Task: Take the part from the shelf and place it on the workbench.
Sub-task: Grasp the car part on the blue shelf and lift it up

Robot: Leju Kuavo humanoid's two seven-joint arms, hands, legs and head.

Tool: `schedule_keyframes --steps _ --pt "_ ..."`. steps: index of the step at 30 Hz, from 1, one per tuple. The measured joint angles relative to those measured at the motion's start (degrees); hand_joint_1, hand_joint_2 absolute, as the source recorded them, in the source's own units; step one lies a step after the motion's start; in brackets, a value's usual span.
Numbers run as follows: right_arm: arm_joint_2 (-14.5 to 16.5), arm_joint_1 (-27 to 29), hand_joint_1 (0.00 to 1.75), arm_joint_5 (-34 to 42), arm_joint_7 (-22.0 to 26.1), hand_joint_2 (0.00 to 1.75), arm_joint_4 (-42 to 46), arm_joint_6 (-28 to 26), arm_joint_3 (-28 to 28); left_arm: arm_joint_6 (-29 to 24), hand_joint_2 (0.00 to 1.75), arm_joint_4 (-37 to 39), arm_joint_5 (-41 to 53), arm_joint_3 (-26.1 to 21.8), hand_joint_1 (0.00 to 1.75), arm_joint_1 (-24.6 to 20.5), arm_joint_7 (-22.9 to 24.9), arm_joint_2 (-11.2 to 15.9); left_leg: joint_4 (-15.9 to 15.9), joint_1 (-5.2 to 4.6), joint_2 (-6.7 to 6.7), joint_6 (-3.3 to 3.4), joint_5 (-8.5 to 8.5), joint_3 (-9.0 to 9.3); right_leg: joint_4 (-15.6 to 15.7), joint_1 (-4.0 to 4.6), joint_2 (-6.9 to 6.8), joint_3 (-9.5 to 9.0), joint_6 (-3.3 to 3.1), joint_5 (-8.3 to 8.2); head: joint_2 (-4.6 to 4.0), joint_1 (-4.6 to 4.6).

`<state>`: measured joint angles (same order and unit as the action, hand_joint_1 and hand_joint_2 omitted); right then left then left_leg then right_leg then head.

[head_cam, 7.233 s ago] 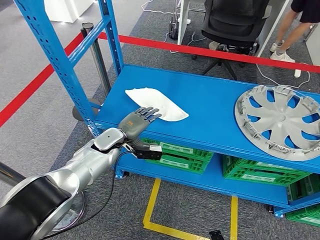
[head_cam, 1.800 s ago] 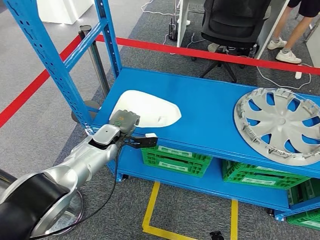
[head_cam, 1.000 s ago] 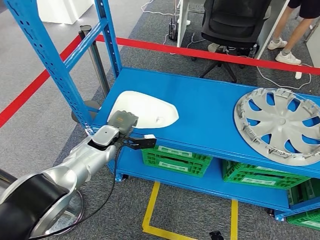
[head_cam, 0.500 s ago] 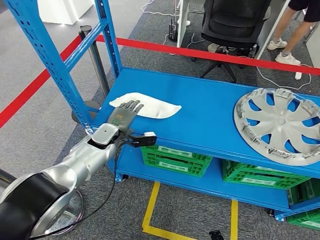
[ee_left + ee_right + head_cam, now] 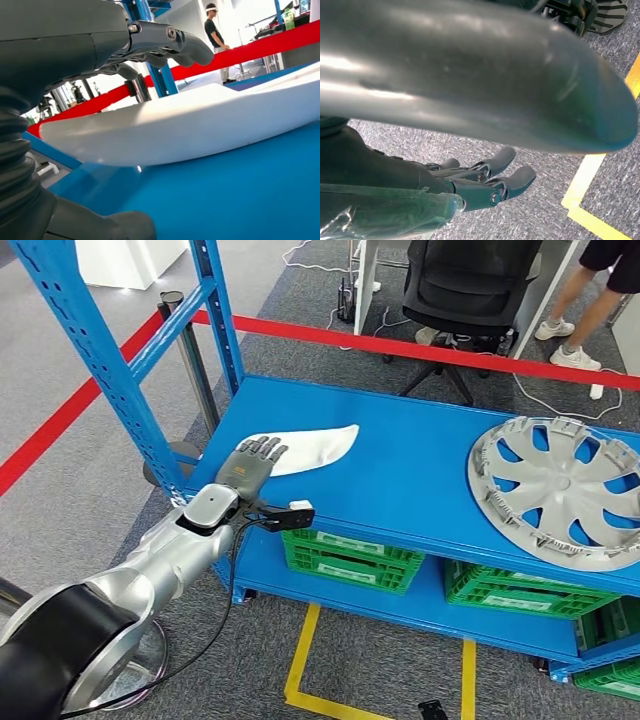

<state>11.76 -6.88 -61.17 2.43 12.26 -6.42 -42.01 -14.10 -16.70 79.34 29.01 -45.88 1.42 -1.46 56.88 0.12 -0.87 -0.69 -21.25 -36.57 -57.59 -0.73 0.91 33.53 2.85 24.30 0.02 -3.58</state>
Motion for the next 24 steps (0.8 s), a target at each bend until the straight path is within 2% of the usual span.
schedule_keyframes --steps 2,3,4,9,12,24 --pt "0.0 0.0 0.0 0.02 0.0 0.0 0.0 0.02 0.0 0.02 1.75 0.0 -0.08 -0.02 1.26 0.02 0.0 -0.02 0.0 0.0 0.0 0.0 0.0 0.0 0.0 0.0 0.0 0.0 0.0 0.0 0.0 0.0" --pt "0.0 0.0 0.0 0.03 0.0 0.0 0.0 0.03 0.0 0.06 1.75 0.0 -0.15 -0.05 1.27 0.04 -0.01 -0.03 0.0 0.0 0.0 0.0 0.0 0.0 0.0 0.0 0.0 0.01 0.0 0.0 0.0 0.0" --pt "0.0 0.0 0.0 0.03 0.0 0.0 0.0 0.04 0.0 0.1 1.75 0.0 -0.22 -0.1 1.51 0.09 -0.02 -0.04 0.0 0.0 0.0 0.0 0.0 0.0 0.0 0.0 0.0 0.01 0.0 0.0 0.0 0.0" --pt "0.0 0.03 0.0 0.04 -0.02 0.0 0.0 0.04 0.0 0.19 1.75 0.0 -0.31 -0.51 1.7 0.6 -0.07 -0.1 0.0 0.0 0.0 0.0 0.0 -0.02 0.0 0.0 0.0 0.03 0.0 0.0 0.0 0.0" --pt "0.0 0.03 0.0 0.04 -0.08 0.0 0.0 0.04 -0.01 0.2 1.75 0.0 -0.3 -0.65 1.75 0.83 -0.07 -0.15 0.0 0.0 0.0 0.0 0.0 -0.02 0.0 0.0 0.0 0.03 0.0 0.0 0.0 -0.01" --pt "0.0 0.03 0.0 0.04 -0.05 0.0 0.0 0.21 -0.01 0.15 1.75 0.0 -0.2 -1.17 1.75 0.81 -0.04 -0.22 0.0 0.0 0.0 0.0 -0.01 -0.01 0.0 0.0 0.0 0.02 -0.02 0.03 0.0 0.0"
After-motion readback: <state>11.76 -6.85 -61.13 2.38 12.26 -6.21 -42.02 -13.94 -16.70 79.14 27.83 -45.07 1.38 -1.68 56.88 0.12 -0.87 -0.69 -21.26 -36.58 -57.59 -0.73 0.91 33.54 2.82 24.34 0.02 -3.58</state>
